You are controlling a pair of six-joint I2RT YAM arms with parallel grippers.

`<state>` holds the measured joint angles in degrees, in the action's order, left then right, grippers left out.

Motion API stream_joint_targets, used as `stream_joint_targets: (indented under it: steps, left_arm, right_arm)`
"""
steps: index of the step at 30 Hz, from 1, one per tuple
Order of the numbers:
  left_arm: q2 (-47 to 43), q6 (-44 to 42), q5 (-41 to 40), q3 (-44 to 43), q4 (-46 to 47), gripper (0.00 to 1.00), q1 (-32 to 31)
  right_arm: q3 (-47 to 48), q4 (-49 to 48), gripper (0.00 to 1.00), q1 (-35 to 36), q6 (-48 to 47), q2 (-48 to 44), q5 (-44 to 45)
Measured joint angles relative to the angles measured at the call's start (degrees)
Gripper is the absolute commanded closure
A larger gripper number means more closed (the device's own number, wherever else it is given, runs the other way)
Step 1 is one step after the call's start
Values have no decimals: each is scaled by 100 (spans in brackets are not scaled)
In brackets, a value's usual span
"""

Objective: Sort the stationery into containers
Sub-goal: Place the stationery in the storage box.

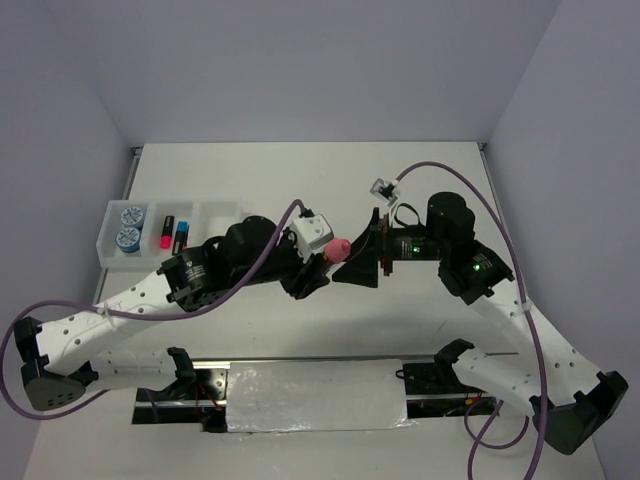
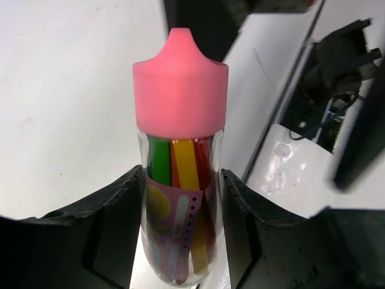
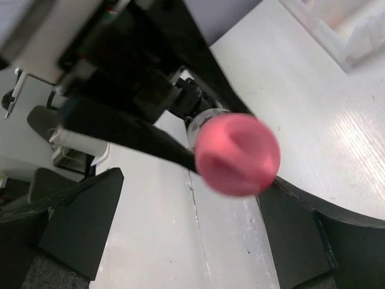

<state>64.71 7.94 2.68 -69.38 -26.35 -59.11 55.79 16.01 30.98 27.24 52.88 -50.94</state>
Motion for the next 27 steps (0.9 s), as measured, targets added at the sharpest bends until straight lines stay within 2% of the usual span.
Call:
stream_joint_targets:
  steps: [5, 8, 14, 16, 21, 24, 27]
  left_arm:
    - [-232, 39, -424, 326, 94, 100, 15]
    - [-306, 164, -1021, 382, 26, 100, 15]
    - [-212, 610, -2614, 326, -400, 100, 389]
    - [-114, 927, -2990, 271, -636, 100, 785]
    - [426, 1311, -3521, 55, -1008, 100, 2774]
    - [826, 1298, -3499, -120, -1104, 100, 3606]
    - [1377, 1182, -3244, -372, -1038, 100, 4148]
  right_arm:
    - [0, -129, 0, 0, 127, -101, -50]
    - [0, -94, 0, -15, 125, -109, 144]
    - [28, 446, 0, -140, 28, -273, 1445]
    - [57, 675, 0, -149, -4, -286, 1956]
    - [55, 1023, 0, -164, -52, -391, 2573]
    - [48, 1091, 0, -164, -114, -555, 2691]
    - [48, 1180, 0, -164, -186, -726, 2728]
